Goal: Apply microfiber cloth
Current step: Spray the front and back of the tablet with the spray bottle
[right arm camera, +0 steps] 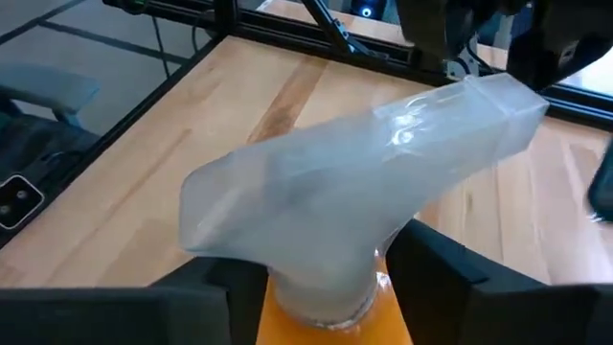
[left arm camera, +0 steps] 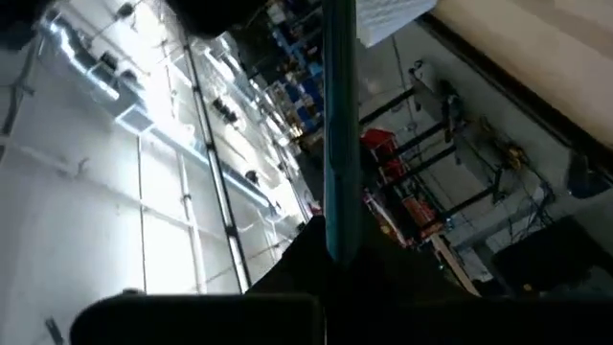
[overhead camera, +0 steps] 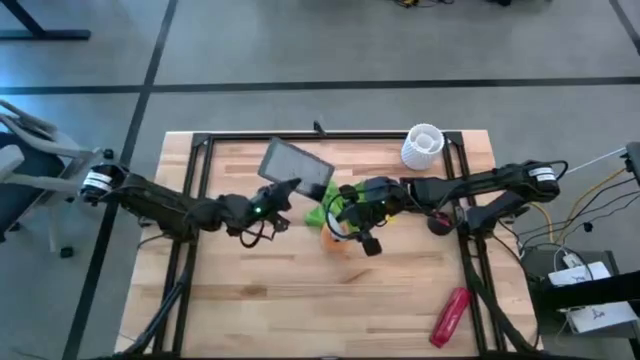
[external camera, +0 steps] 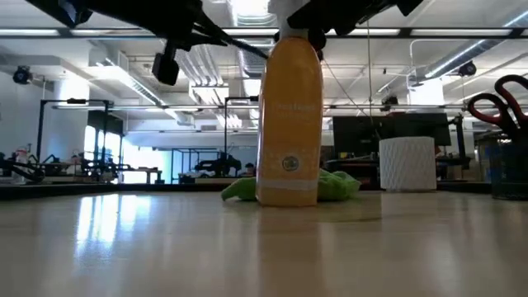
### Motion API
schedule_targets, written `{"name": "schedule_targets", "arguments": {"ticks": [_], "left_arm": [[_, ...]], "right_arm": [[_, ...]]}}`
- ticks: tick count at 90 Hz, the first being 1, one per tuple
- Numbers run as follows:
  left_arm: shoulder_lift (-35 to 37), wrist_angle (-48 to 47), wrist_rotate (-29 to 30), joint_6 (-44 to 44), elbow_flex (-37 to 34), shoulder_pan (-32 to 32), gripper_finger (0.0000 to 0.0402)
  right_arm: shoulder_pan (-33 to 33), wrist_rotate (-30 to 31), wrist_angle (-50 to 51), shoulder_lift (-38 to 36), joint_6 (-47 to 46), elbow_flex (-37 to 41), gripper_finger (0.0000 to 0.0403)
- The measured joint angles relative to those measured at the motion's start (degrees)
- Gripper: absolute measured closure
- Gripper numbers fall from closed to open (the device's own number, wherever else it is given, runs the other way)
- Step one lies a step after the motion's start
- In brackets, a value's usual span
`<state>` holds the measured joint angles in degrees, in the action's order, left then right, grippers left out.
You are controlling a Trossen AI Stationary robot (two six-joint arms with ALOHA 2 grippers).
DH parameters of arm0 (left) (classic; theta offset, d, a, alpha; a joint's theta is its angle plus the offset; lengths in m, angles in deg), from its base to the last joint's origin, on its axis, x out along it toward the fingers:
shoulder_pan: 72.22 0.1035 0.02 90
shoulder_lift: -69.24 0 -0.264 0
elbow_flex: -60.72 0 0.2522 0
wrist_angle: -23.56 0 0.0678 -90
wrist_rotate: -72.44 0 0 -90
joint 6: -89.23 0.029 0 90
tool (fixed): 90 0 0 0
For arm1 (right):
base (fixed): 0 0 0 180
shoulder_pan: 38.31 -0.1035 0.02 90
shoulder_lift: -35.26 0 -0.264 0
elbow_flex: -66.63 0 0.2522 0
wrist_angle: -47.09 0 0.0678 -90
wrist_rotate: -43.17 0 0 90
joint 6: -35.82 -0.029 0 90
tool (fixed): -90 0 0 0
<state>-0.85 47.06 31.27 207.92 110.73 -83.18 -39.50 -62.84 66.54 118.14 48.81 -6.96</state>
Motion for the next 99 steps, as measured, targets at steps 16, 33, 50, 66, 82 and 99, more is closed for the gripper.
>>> {"name": "schedule_targets", "arguments": {"ticks": [16, 33, 50, 66, 82, 99], "left_arm": [[2.3, -0.4, -0.3, -14.9, -0.1, 0.1, 0.0394], [5.7, -7.9, -0.3, -51.8, -0.1, 2.4, 0.0394], [8.0, -21.7, -6.0, -100.6, 0.2, 6.5, 0.0394], [7.8, -25.4, -30.4, -130.3, 0.2, 13.2, 0.0395], [5.9, -25.1, -47.9, -147.1, 0.3, 21.5, 0.0395], [-0.4, -18.6, -60.3, -158.0, 0.0, 25.6, 0.0395]], "right_arm": [[0.0, 0.0, -0.1, 0.0, 0.7, 0.0, 0.0174], [0.0, -0.2, 0.0, 0.0, 0.7, 0.0, 0.0157], [0.0, -0.5, 0.0, 0.1, 0.5, 0.1, 0.0164], [0.0, -0.5, 0.0, 0.1, 0.5, 0.1, 0.0171], [0.0, -0.4, -0.2, 0.1, 0.5, 0.1, 0.0157], [0.0, -0.4, -0.3, 0.1, 0.5, 0.1, 0.0144]]}}
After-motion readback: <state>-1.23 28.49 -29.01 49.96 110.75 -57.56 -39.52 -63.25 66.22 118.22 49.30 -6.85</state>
